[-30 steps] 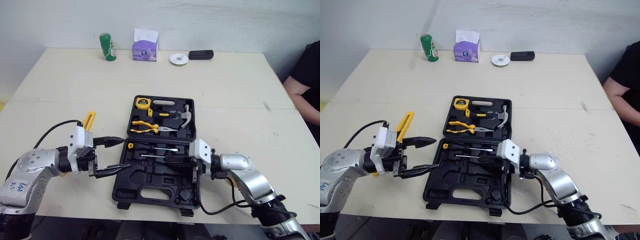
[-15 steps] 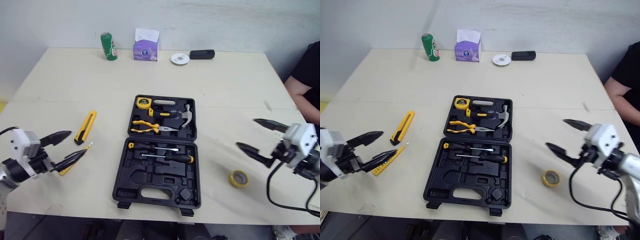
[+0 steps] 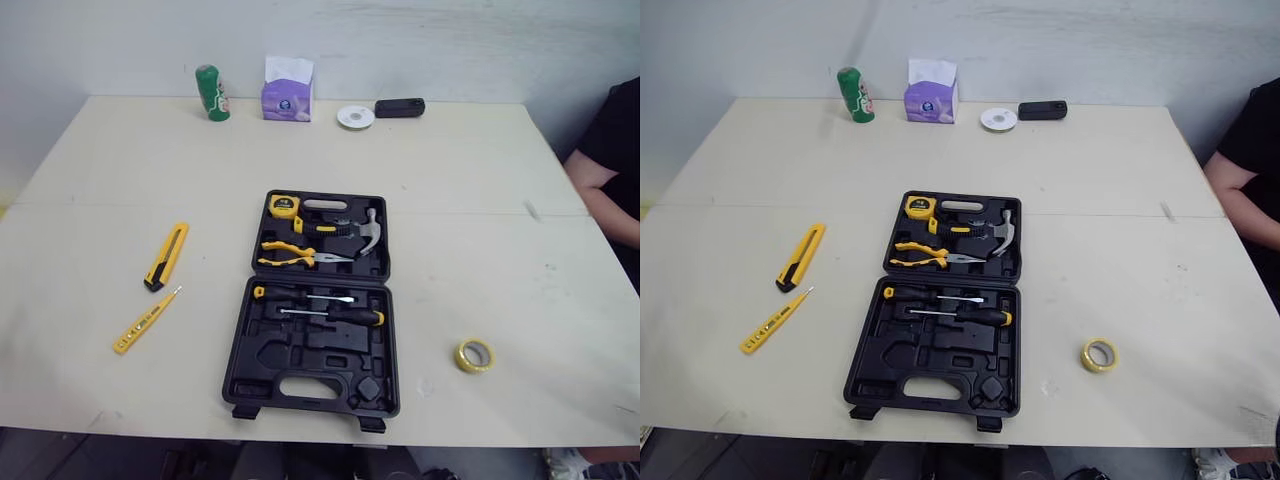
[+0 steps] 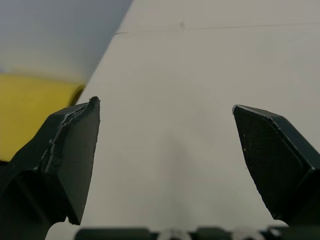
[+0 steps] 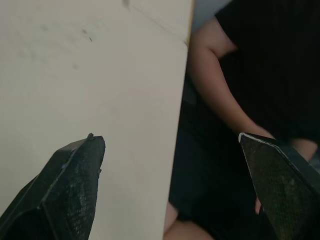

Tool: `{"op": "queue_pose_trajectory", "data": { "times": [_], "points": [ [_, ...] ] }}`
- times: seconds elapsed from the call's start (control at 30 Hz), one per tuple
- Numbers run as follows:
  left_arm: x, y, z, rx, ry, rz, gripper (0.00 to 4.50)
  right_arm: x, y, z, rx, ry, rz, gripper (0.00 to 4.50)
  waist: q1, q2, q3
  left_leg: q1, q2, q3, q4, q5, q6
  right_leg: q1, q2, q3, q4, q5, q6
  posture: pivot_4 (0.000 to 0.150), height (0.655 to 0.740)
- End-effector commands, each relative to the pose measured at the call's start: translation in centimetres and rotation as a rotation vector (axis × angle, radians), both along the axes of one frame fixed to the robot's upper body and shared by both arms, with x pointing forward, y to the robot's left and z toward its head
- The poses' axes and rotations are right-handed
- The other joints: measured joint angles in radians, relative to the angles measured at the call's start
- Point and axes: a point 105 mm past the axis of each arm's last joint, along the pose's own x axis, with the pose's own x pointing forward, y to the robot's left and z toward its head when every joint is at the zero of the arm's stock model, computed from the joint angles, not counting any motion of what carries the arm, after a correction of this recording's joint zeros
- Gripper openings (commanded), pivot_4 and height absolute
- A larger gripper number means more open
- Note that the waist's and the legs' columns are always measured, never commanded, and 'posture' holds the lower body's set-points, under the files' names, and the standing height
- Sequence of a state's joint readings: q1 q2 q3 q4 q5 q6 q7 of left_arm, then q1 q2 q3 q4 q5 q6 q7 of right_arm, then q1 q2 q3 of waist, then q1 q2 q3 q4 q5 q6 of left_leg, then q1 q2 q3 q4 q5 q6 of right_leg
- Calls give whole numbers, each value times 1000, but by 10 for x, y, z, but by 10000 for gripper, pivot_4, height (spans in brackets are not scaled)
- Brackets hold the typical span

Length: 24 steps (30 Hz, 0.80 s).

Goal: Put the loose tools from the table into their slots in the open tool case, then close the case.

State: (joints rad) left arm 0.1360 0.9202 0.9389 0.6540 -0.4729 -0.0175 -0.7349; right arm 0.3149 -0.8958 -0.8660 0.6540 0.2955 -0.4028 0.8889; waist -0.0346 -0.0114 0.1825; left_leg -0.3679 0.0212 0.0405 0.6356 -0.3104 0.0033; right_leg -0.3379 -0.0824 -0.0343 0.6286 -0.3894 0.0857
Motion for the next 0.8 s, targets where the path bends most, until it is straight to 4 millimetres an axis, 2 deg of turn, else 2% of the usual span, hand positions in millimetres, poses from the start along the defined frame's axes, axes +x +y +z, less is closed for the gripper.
{"op": "queue_pose_trajectory", "data": {
  "times": [0.03,0.13,0.2,0.33,0.47,0.53,0.63,0.7,0.8],
  "points": [
    [-2,2,6,43,-3,1,45000,-10,-10,7,-50,-42,-60,44494,0,0,0,0,0,0,-2,1,-1,-1,0,0,0,0,-1,1500,7400],
    [4,-6,6,22,-18,-47,45000,-4,-5,8,-58,-69,-39,44494,-3,1,0,0,0,0,-5,3,-3,-3,0,0,0,0,-2,1500,7400],
    [15,-25,8,-10,-41,-151,45000,15,11,13,-43,-112,42,44494,-6,1,-1,0,0,0,-6,3,-3,-3,1,-1,0,0,-2,1500,7400],
    [24,-53,13,-44,-59,-320,45000,52,53,24,21,-199,206,44494,-19,0,-1,0,0,0,-4,5,-3,-2,1,-1,2,1,-2,1500,7400],
    [41,-87,14,-89,1,-488,45000,81,114,39,144,-246,423,44494,-18,1,-1,0,0,0,-5,6,-4,-3,1,-1,4,1,-2,1500,7400],
    [42,-100,14,-96,44,-552,45000,87,135,49,175,-273,493,44494,-17,1,-1,-1,0,0,-5,6,-4,-4,1,-1,4,1,-2,1500,7400],
    [43,-122,12,-67,143,-678,45000,100,179,73,215,-336,640,44494,-19,1,-1,-1,0,0,-4,6,-3,-4,1,-1,5,1,-2,1500,7400],
    [44,-128,11,-39,181,-713,45000,103,194,81,296,-372,665,44494,-18,1,0,-1,0,0,-4,6,-3,-4,1,-1,5,1,-2,1500,7400],
    [46,-134,11,-17,217,-741,45000,101,230,90,364,-392,818,44494,-14,1,-1,-1,0,-1,-5,6,-3,-4,1,-1,5,0,-2,1500,7400]
  ]
}}
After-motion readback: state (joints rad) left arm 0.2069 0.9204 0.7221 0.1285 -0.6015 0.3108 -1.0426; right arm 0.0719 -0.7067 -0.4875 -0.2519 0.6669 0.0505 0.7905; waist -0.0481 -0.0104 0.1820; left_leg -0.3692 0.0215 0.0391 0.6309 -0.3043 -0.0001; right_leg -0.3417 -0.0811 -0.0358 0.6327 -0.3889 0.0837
